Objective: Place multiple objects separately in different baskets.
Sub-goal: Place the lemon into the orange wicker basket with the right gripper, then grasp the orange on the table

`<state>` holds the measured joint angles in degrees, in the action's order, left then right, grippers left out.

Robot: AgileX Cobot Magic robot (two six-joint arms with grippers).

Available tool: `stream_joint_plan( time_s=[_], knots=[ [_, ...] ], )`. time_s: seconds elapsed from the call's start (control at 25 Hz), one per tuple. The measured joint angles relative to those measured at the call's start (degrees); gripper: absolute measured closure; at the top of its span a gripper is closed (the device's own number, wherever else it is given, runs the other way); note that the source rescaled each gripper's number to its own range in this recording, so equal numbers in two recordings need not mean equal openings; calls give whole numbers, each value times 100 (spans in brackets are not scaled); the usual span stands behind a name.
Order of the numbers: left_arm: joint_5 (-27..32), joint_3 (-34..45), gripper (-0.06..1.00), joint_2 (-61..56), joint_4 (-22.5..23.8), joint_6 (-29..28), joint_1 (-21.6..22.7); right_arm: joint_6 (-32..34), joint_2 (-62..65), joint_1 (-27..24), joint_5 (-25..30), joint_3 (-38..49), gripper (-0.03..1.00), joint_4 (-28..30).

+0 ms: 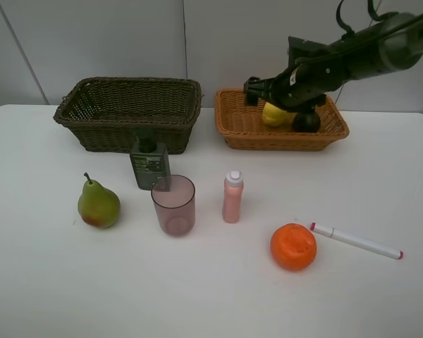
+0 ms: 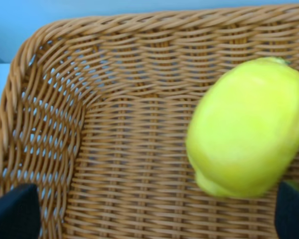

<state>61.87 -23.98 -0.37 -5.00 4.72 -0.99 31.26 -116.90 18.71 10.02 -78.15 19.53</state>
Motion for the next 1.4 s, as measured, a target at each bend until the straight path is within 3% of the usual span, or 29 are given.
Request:
stream_joint_plan(
  time_s=[0.12,0.24,0.28,0.32,0.4,0.76,0.92,1.16,1.4],
  knots=[
    [0,0,-6,0,0,0,0,0,330,51,405,0,-2,21],
    [0,0,-6,0,0,0,0,-15,703,175,1184,-7,-2,21],
    [0,0,-6,0,0,0,0,-15,703,175,1184,-7,-2,21],
    [0,0,-6,0,0,0,0,-42,938,267,1774,-7,-2,21],
    [0,0,-6,0,0,0,0,-53,1185,354,2291,-7,-2,-14],
    [0,0,-6,0,0,0,0,-85,1910,763,4527,-7,-2,-908],
    [0,0,-6,0,0,0,0,-85,2065,975,5278,-7,-2,-1127],
    [0,0,-6,0,0,0,0,-85,2102,1181,5557,231,-2,-1344],
    [0,0,-6,0,0,0,0,-56,2446,1384,4740,1336,-2,-1657]
  ],
)
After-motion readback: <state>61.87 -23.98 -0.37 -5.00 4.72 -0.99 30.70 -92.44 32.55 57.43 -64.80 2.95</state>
